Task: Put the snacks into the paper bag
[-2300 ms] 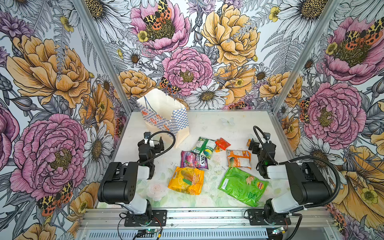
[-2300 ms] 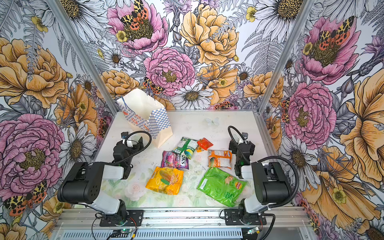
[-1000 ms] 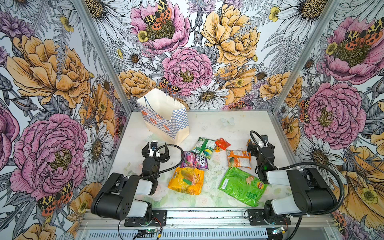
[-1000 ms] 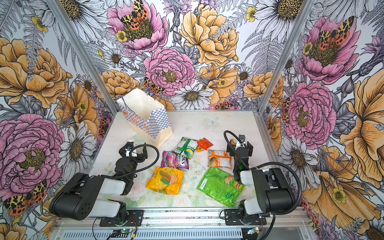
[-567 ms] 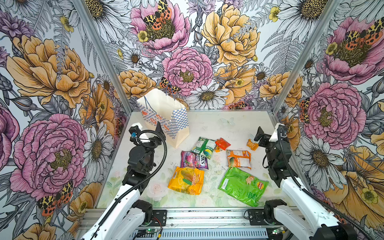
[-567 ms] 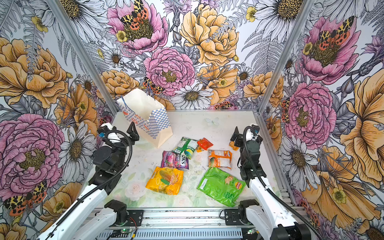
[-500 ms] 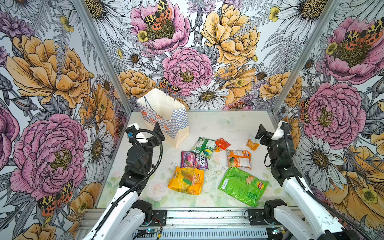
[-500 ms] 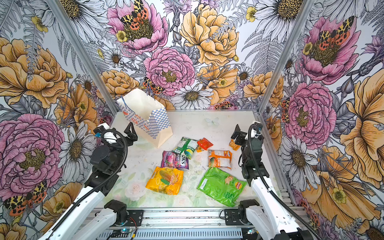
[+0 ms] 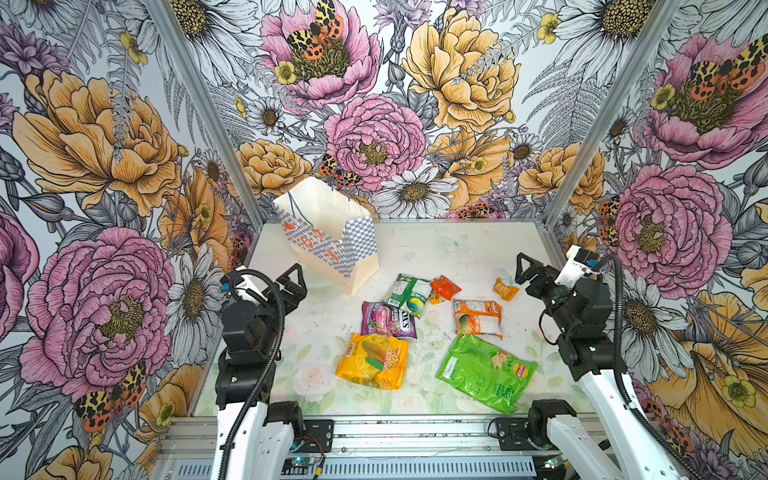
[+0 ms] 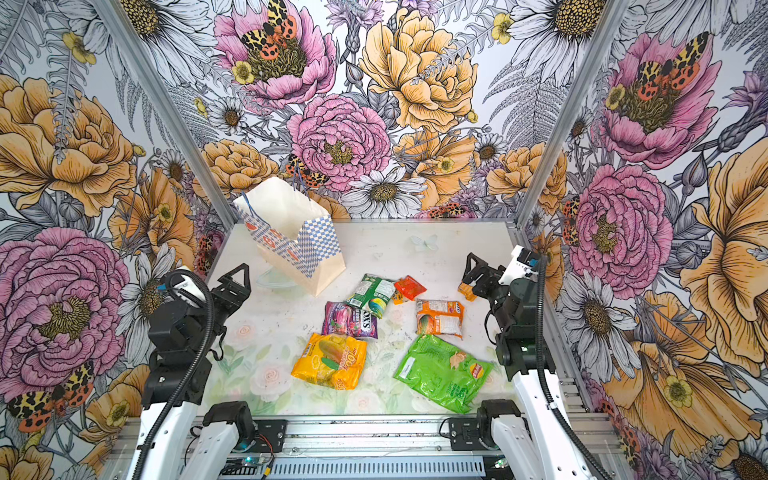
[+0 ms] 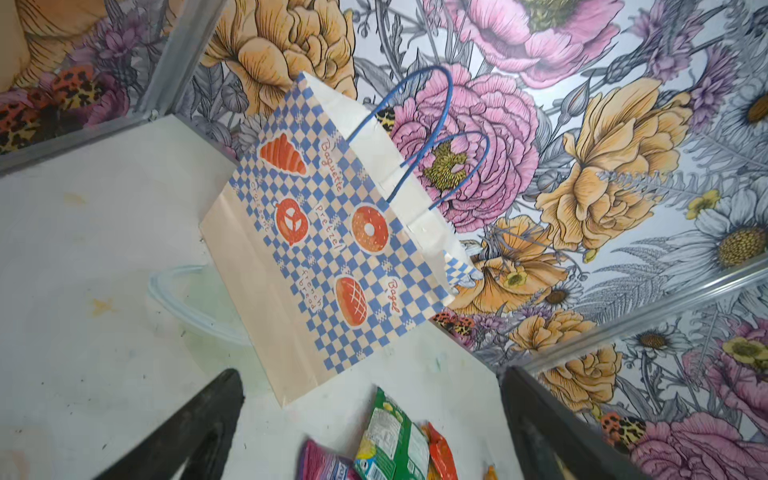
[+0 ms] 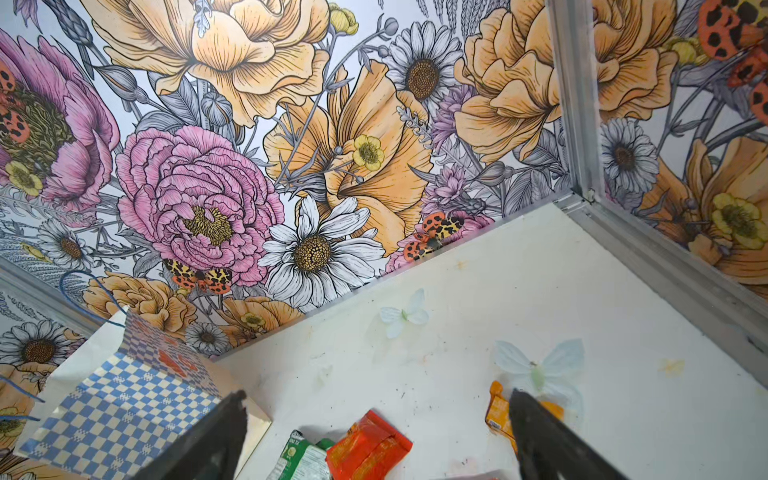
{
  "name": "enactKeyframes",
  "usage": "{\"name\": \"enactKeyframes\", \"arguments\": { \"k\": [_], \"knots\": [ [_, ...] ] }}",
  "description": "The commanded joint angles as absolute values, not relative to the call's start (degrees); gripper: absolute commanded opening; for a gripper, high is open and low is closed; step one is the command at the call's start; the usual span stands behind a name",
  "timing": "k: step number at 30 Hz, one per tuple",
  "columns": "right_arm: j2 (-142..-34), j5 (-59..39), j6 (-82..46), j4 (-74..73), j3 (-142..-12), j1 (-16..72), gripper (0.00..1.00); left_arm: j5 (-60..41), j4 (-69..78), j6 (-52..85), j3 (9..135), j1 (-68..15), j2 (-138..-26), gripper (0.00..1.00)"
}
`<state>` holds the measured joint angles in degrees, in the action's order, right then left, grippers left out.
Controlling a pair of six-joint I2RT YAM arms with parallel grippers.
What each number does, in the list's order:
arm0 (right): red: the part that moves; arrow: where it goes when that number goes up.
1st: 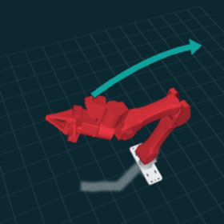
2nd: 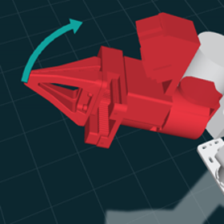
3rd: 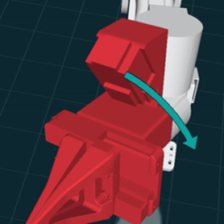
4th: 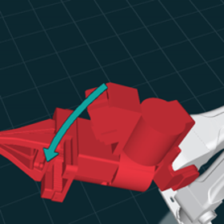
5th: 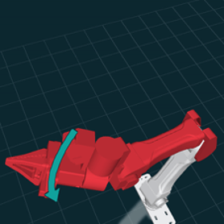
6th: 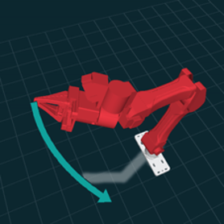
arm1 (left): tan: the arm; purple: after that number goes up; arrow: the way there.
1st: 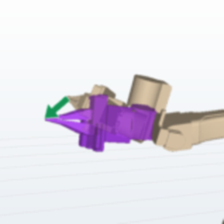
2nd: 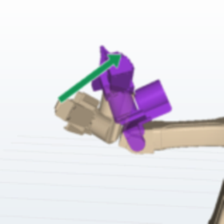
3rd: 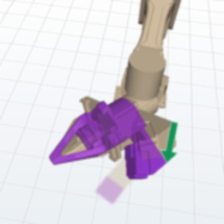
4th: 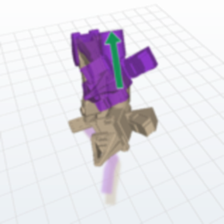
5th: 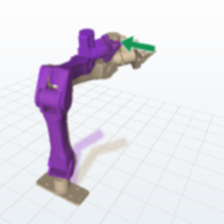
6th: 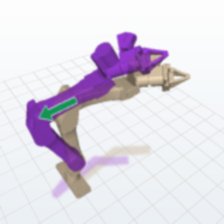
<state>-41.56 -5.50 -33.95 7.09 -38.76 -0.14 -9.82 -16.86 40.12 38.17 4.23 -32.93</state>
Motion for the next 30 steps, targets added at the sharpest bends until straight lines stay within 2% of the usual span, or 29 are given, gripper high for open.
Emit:
{"name": "enactKeyframes", "arguments": {
  "k": [1,7,9,14,25,30],
  "knots": [
    [-40.9,-6.4,-35.2,8.5,-37.8,-0.1,1.0,-12.0,-22.5,39.4,43.5,0.9,-36.7,0.99],
    [-42.2,-4.1,-36.0,8.1,-35.4,0.6,1.0,11.1,-37.1,38.2,59.6,-16.1,-51.2,0.99],
    [-42.3,-3.7,-36.5,7.9,-34.5,0.9,0.99,16.1,-39.7,38.4,65.1,-18.9,-56.5,0.99],
    [-41.1,-3.2,-37.6,7.8,-33.5,1.0,0.99,18.8,-44.9,40.8,77.0,-18.1,-68.9,0.99],
    [-36.8,-2.7,-39.0,7.1,-31.8,2.9,0.98,20.8,-50.3,40.7,94.1,-14.9,-88.4,0.98],
    [-35.6,-0.3,-38.2,7.2,-31.8,5.4,0.98,25.1,-55.2,39.4,101.9,-14.4,-95.8,0.92]
  ]
}}
